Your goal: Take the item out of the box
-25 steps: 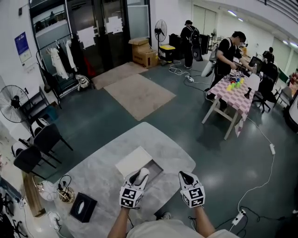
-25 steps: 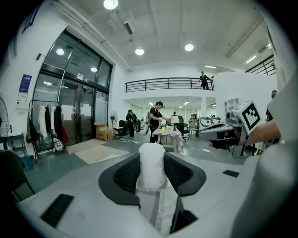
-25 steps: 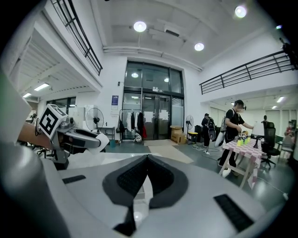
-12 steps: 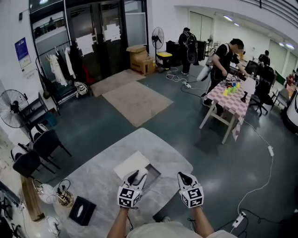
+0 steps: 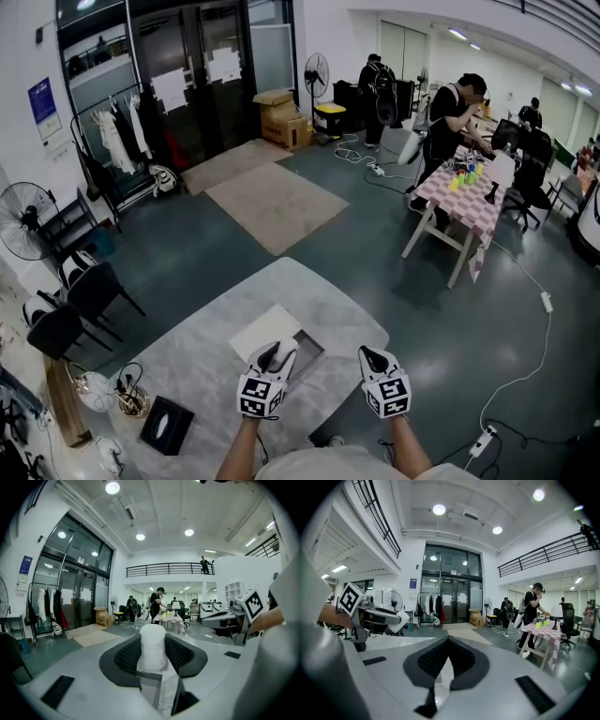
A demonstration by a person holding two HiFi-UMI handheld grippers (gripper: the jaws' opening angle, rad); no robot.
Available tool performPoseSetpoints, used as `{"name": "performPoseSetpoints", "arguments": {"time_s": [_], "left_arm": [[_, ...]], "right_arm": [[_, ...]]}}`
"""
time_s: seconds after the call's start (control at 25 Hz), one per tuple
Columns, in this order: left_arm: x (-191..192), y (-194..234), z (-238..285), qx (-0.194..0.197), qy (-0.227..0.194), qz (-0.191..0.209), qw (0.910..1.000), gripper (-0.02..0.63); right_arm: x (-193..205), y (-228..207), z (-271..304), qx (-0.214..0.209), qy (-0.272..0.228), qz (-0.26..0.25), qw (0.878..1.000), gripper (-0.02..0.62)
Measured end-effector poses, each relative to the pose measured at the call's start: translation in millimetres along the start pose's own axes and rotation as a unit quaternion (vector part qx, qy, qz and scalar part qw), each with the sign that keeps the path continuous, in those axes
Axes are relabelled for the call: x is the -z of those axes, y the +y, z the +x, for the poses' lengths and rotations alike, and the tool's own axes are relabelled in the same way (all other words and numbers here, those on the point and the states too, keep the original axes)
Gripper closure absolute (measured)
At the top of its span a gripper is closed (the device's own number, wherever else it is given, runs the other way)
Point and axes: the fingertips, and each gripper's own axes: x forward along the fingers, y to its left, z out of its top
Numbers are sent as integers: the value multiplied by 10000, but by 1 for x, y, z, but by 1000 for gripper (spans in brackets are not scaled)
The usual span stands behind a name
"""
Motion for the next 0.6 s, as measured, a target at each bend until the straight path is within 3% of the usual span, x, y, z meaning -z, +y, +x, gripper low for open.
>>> {"name": "performPoseSetpoints", "arguments": {"time_s": [0.6], "left_arm": [[6,2,4,10,52,-30,10000,443]], "right_arm": [[6,0,6,-53,80,-5,10000,595]]}}
